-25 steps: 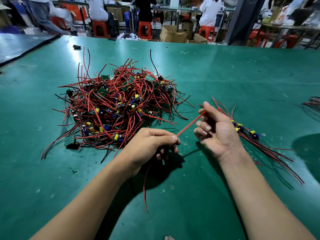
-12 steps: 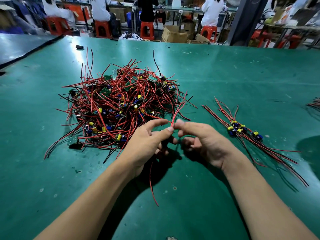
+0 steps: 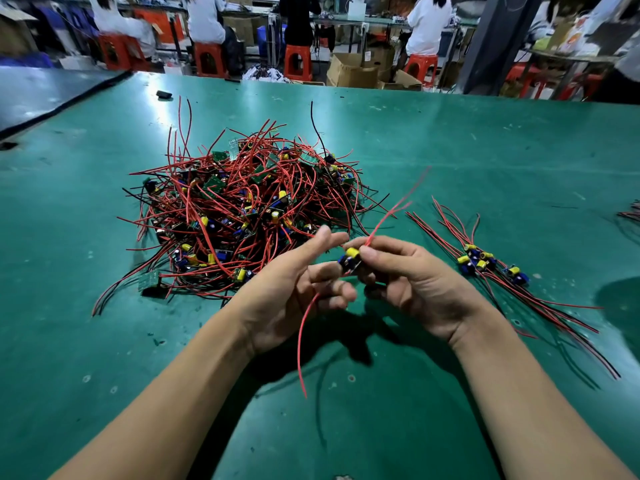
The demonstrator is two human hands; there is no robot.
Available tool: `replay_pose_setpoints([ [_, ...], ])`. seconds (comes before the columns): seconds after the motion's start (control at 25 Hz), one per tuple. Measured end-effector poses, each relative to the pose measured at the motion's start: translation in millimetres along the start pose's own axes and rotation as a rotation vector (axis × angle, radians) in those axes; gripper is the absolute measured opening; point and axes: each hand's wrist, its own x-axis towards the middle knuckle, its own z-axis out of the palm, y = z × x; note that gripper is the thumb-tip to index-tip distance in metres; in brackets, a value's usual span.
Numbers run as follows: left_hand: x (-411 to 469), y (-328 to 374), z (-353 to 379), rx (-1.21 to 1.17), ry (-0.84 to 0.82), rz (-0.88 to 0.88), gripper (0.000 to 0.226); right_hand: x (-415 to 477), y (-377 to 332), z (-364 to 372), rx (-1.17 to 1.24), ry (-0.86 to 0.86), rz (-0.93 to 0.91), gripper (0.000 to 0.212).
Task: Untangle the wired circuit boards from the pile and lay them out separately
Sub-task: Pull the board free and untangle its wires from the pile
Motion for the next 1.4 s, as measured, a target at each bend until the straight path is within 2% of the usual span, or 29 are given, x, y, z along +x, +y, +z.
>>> replay_pose_setpoints([
  [0.12, -1, 4, -1, -0.196, -0.049, -0.036, 0.048, 0, -6, -4, 0.207, 0.103, -0.124, 0.015],
  [0.24, 0, -1, 4, -0.141, 0.027, 0.042, 0.03, 3, -5, -2, 0.383, 0.116, -0.232, 0.014],
  [0.36, -1, -6, 8, -0.004, 0.091, 0.122, 0.031, 6, 1, 5, 0.237, 0.101, -0.306, 0.02],
  [0.52, -2, -8, 11, 0.091, 0.192, 0.225, 0.027, 4, 3, 2, -0.059, 0.012, -0.259, 0.029],
  [0.68, -2, -7, 8, 0.065, 0.124, 0.26, 0.021, -4, -6, -11, -0.048, -0.107, -0.21, 0.037],
  [0.76, -1, -8, 6, 0.053, 0.092, 0.27, 0.024, -7, -9, -14, -0.043, -0.081, -0.174, 0.041],
  [0.88, 2, -9, 5, 0.046, 0.087, 0.278, 0.025, -7, -8, -15, -0.021, -0.059, -0.138, 0.033],
  [1.04, 1, -8, 2, 0.144, 0.099, 0.196, 0.018, -1, -3, -6, 0.023, -0.056, -0.108, 0.031],
  [1.28, -7, -9, 5, 0.3, 0.082, 0.132, 0.01, 0, 1, -3, -0.16, -0.014, -0.06, 0.037],
  [1.4, -5, -10, 4, 0.324, 0.087, 0.117, 0.016, 2, 3, -1, -0.185, 0.005, -0.063, 0.028],
])
